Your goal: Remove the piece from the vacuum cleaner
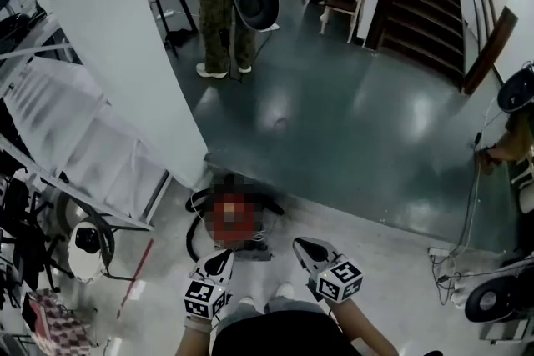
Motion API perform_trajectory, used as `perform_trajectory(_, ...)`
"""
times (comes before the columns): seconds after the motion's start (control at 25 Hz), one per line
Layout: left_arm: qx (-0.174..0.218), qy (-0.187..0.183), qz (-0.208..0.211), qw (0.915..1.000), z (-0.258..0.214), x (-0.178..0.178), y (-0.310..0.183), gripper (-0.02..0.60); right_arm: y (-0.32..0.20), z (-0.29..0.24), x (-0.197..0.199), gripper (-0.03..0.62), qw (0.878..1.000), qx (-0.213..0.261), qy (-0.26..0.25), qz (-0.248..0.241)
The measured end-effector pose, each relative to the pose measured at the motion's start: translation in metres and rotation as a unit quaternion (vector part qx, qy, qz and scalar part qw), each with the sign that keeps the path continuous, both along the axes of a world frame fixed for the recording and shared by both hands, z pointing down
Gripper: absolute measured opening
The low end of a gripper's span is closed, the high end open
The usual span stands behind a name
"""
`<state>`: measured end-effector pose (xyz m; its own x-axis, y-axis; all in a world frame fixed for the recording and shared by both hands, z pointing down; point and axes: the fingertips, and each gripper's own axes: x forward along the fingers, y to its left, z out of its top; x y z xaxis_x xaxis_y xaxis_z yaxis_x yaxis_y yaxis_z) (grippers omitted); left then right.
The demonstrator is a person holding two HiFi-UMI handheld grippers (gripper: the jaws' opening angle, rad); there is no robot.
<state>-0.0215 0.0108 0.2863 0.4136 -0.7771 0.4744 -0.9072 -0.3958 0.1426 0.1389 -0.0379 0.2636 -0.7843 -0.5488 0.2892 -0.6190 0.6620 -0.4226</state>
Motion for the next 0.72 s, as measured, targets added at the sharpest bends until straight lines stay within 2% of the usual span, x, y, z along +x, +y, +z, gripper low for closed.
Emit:
perform_trajectory(0.16, -0.016, -0.005, -0.051, 0.9986, 0.017, -0.020, 0.009, 0.020, -0.004, 0.016, -0.026, 0.029, 0.999, -0.009, 0.003, -0.053)
perform_trajectory(0.32, -0.030, -0.014, -0.085, 0.9959, 0.041, -0.034, 0.017, 0.020, -0.002, 0.042, -0.046, 0.029, 0.995, -0.018, 0.018, -0.099)
perform_trajectory(0.52, -0.050, -0.014, -0.105, 0.9931, 0.069, -0.049, 0.016, 0.020, 0.000, 0.075, -0.067, 0.029, 0.989, -0.033, 0.045, -0.139)
perform_trajectory(0.72, -0.067, -0.015, -0.106, 0.9920, 0.100, -0.063, 0.010, 0.020, 0.001, 0.113, -0.088, 0.029, 0.981, -0.048, 0.080, -0.170)
